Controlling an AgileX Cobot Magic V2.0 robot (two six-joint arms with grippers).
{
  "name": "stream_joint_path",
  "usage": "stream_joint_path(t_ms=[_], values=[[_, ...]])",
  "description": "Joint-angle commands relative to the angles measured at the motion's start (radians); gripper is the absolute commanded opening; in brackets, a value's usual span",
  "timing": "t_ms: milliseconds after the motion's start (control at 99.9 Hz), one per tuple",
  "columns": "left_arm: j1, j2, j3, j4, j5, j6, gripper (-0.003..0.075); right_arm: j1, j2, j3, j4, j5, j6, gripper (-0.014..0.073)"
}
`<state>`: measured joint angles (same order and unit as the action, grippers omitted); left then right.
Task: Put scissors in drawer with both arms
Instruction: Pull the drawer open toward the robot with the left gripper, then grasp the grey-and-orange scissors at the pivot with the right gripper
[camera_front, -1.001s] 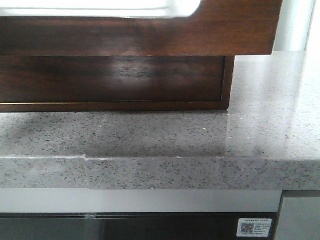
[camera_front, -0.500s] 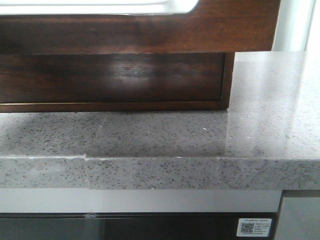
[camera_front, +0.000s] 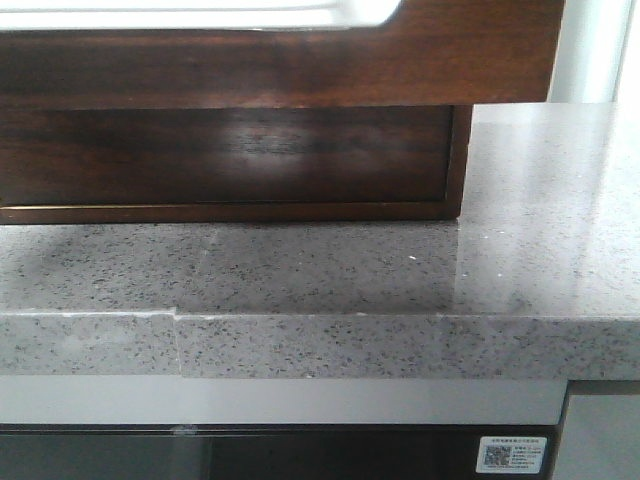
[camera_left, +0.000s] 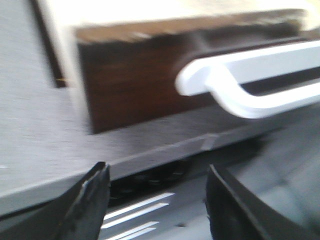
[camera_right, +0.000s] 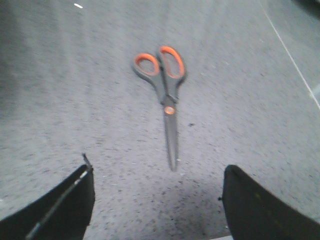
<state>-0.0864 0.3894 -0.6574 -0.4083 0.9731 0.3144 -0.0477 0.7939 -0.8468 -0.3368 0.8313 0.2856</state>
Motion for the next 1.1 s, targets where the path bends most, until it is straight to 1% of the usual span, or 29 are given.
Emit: stream_joint_path(t_ms=[0, 80, 190, 260, 360, 410, 560, 670, 910, 1091], values=[[-0.006, 0.003, -0.068, 0.107, -0.052, -0.048, 0.0398, -0.042, 0.081, -0.076, -0.042, -0.019, 0.024, 0.0449], [-0.006, 0.003, -0.077, 0.144, -0.102, -0.048, 0.0391, -0.100, 0.179, -0.120, -0.006, 0.002, 0.024, 0.0399], [-0.006, 0.003, -0.077, 0.144, -0.135, -0.048, 0.0384, -0.178, 0.303, -0.175, 0.023, 0.035, -0.007, 0.0382], [-0.006, 0.005, -0.077, 0.147, -0.135, -0.048, 0.0384, -0.232, 0.386, -0.218, 0.102, 0.060, -0.112, 0.0382], [-0.006, 0.007, -0.077, 0.147, -0.137, -0.048, 0.0384, -0.299, 0.511, -0.292, 0.284, 0.093, -0.295, 0.0381], [-0.006, 0.007, -0.077, 0.147, -0.137, -0.048, 0.0384, -0.317, 0.564, -0.328, 0.337, 0.108, -0.352, 0.0376], [-0.006, 0.007, -0.077, 0.147, -0.137, -0.048, 0.0384, -0.318, 0.698, -0.430, 0.346, 0.134, -0.402, 0.0326], [-0.006, 0.007, -0.077, 0.147, -0.137, -0.048, 0.0384, -0.305, 0.792, -0.510, 0.349, 0.181, -0.442, 0.0295], [-0.006, 0.007, -0.077, 0.147, -0.137, -0.048, 0.0384, -0.294, 0.952, -0.666, 0.351, 0.287, -0.472, 0.0294], [-0.006, 0.007, -0.077, 0.147, -0.137, -0.048, 0.0385, -0.289, 1.026, -0.737, 0.351, 0.319, -0.500, 0.0294]])
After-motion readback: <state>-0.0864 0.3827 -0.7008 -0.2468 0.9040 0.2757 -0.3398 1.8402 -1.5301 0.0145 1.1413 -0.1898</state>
